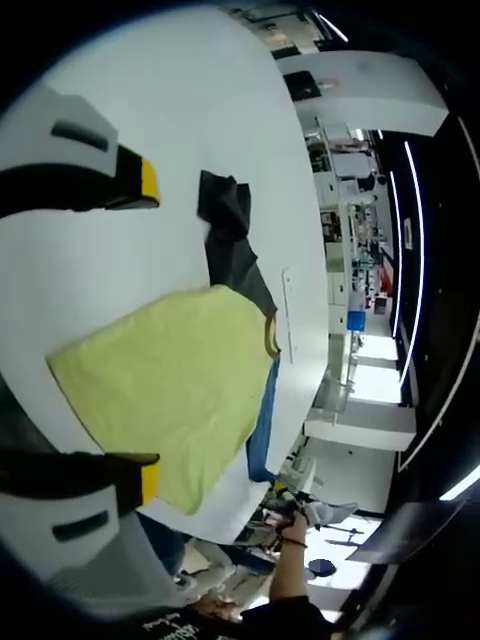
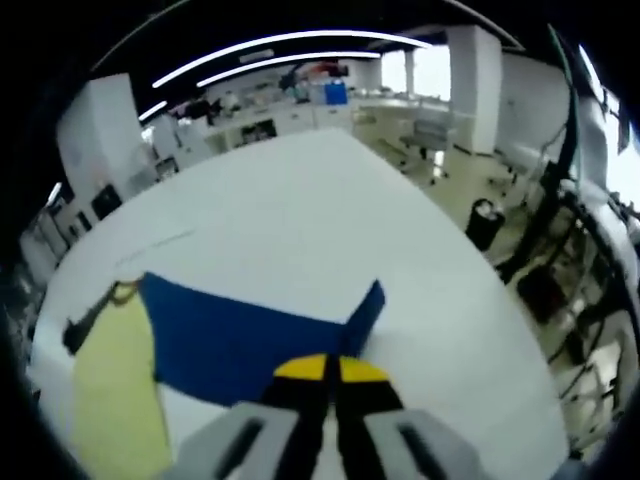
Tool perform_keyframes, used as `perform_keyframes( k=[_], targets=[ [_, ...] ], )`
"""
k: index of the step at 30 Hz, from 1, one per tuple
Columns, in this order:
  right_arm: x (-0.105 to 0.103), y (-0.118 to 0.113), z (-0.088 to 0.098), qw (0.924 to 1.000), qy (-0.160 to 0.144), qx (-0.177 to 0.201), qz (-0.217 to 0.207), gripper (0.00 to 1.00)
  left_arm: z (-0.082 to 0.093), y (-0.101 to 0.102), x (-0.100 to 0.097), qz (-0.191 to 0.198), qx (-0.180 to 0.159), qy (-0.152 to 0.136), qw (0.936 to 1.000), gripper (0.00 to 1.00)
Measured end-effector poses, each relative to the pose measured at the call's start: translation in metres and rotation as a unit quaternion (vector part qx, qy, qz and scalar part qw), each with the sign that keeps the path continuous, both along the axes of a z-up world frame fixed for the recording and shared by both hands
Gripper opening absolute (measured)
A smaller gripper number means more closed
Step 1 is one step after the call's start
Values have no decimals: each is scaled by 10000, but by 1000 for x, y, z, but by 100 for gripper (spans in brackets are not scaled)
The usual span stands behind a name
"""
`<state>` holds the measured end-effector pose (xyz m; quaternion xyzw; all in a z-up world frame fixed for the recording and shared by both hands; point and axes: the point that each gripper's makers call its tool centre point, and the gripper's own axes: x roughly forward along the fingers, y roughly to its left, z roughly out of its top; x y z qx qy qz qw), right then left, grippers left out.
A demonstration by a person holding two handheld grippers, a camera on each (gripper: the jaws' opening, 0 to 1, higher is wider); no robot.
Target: Fold the garment on the visible template until the final outline fits inside the template.
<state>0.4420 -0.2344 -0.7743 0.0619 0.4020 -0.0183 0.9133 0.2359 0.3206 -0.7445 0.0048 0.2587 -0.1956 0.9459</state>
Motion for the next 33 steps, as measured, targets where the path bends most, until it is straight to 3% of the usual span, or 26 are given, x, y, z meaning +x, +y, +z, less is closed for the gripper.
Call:
perform_keyframes(
  k=[2, 13, 15, 33],
  targets=[
    [10, 7, 0, 9999, 7, -21, 110, 0, -1, 1, -1, 8, -1, 9, 10000, 99],
    [21, 47, 15, 9986, -65, 180, 493, 0, -1, 1, -5, 7, 42, 50, 10000, 99],
    [21, 60, 18, 9971, -130, 53, 754, 0, -1, 1, -5, -14, 54, 63, 10000, 99],
    [47, 137, 29, 9875, -241, 20, 1559, 0, 0, -1, -5, -68, 52, 72, 9999, 99]
  ],
)
